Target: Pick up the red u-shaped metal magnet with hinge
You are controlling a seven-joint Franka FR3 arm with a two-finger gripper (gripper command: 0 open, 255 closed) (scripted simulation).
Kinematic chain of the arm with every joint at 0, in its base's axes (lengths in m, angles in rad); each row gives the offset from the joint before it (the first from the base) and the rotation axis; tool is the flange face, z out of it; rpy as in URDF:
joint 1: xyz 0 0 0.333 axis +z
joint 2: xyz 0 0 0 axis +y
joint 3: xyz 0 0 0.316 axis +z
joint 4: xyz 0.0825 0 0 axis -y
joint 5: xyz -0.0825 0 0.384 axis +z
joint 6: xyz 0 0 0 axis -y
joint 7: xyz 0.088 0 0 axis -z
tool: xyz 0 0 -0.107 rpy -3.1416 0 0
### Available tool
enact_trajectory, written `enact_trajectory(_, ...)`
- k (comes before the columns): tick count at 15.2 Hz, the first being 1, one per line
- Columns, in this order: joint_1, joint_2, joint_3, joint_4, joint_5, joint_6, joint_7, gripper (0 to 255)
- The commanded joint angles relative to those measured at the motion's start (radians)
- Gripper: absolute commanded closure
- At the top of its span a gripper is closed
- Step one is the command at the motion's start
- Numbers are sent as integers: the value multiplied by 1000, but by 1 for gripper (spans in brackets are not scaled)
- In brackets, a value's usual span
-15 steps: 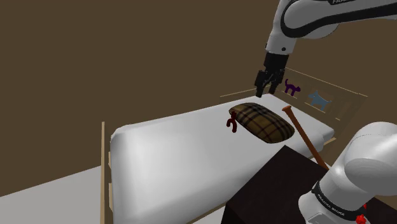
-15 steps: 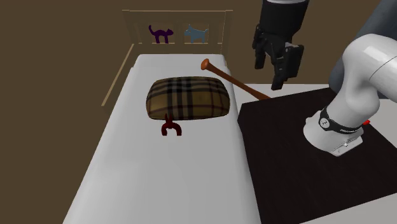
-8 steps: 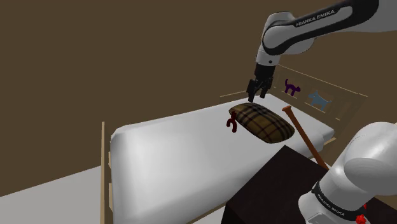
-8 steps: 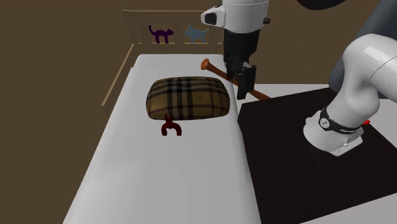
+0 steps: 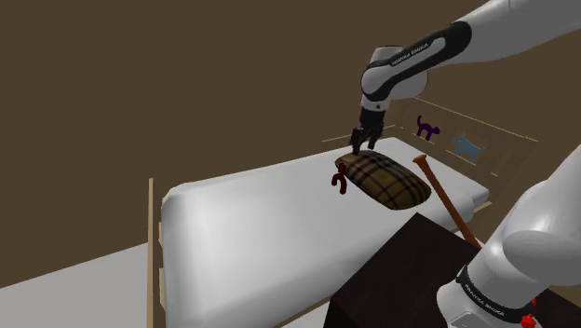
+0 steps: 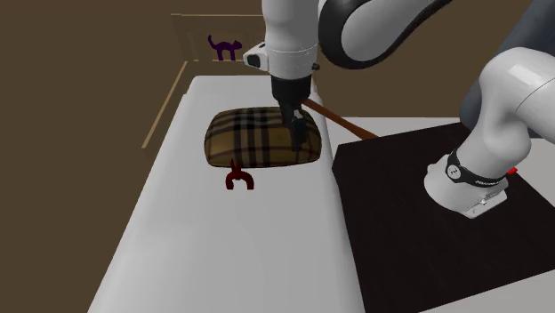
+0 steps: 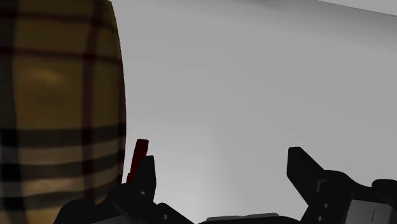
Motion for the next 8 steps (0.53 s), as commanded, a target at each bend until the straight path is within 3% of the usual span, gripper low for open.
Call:
enact_trajectory(1, 0, 85, -7, 39, 20, 48, -29, 0)
enact_trajectory(8, -36, 360, -11, 221, 97, 144, -139, 0)
